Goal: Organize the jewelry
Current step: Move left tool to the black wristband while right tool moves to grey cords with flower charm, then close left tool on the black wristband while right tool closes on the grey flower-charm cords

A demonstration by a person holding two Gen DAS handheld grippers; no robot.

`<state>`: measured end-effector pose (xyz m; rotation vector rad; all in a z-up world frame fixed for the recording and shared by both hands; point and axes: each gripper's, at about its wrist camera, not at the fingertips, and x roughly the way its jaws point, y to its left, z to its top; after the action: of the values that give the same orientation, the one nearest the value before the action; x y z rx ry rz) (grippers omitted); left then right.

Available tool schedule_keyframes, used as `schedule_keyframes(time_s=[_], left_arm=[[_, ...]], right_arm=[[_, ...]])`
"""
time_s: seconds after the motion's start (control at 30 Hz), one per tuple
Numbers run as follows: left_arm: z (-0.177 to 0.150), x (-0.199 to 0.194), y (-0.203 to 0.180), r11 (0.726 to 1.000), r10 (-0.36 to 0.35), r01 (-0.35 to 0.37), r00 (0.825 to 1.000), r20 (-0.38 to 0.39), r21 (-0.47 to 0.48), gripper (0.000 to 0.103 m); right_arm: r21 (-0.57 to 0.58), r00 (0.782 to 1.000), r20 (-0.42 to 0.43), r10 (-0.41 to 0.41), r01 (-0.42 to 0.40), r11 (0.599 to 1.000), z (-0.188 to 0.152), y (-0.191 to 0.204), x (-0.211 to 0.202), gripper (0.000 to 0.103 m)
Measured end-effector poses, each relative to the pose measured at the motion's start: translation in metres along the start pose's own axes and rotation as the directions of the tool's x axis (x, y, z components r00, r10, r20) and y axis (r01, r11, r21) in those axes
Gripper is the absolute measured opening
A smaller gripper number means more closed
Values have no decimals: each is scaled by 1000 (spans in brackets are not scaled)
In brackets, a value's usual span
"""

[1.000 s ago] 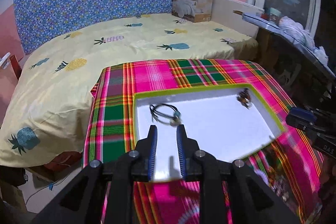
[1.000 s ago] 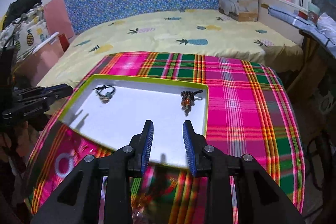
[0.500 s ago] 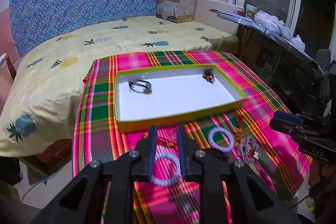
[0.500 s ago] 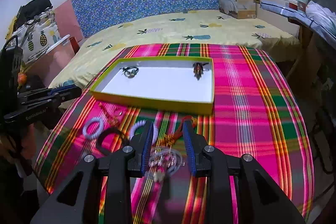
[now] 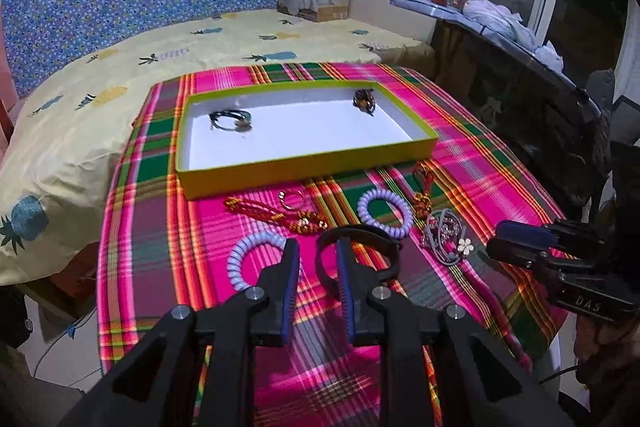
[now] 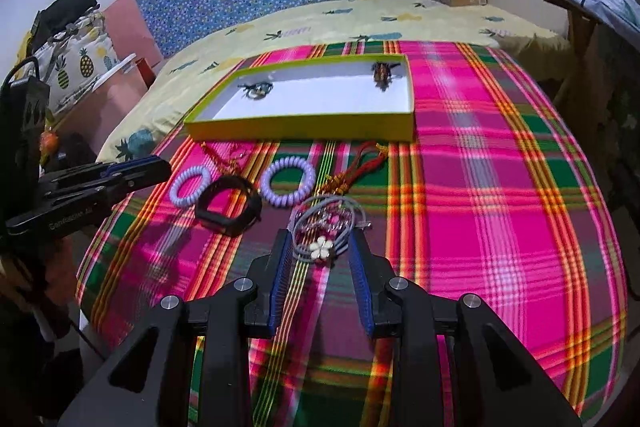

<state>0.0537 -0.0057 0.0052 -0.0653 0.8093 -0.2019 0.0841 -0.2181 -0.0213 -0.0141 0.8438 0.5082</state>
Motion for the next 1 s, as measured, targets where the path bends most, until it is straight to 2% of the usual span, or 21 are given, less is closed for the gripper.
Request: schedule_keyframes(time_s=[0.53, 0.8, 1.0], left_arm=[[-5, 26, -9, 1000, -1, 3, 998, -64, 19, 20], [-4, 40, -10, 999, 17, -14, 996, -93, 34, 20], [-4, 45, -12, 998, 41, -36, 994, -97, 55, 20]], right_arm=[[-28, 998, -42, -40, 39, 999, -2, 8, 27, 30], [-51, 997, -55, -57, 54, 997, -3, 10, 35, 16], [-69, 996, -52, -65, 62, 996, -5, 12, 35, 16]])
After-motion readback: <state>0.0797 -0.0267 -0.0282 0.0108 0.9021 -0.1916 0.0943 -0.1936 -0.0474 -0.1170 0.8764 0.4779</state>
